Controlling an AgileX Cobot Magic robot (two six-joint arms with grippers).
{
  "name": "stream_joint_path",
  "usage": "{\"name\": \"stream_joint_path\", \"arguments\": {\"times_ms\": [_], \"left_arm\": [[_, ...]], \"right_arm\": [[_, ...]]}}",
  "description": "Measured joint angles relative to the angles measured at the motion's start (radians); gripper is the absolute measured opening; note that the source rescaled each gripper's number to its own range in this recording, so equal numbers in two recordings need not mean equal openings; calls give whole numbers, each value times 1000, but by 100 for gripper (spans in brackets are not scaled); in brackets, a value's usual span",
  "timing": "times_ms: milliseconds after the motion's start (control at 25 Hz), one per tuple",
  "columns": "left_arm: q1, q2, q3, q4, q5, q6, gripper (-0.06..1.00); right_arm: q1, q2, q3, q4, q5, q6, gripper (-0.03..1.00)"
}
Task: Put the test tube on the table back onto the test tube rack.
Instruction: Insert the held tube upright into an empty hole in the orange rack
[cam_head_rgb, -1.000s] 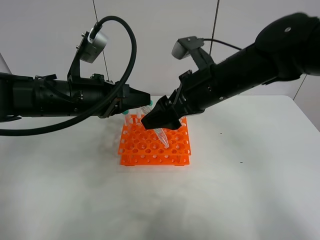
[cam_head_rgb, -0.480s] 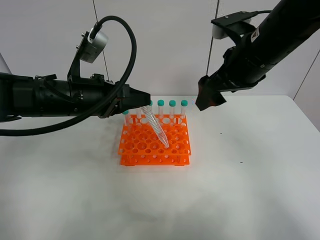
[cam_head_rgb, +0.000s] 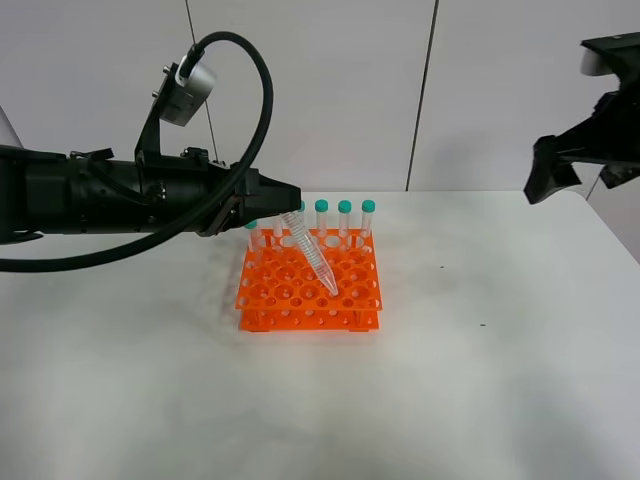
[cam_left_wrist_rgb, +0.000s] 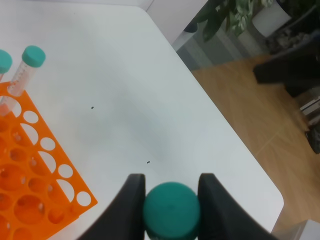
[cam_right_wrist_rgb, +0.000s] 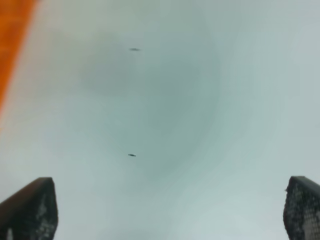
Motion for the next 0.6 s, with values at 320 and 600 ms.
{"name": "stream_joint_path", "arguments": {"times_ms": [320,600], "left_arm": [[0,0,0,0,0,0,1],[0,0,0,0,0,0,1]], "right_arm": [[-57,0,0,54,45,-11,100],[-57,0,0,146,48,-47,100]]}}
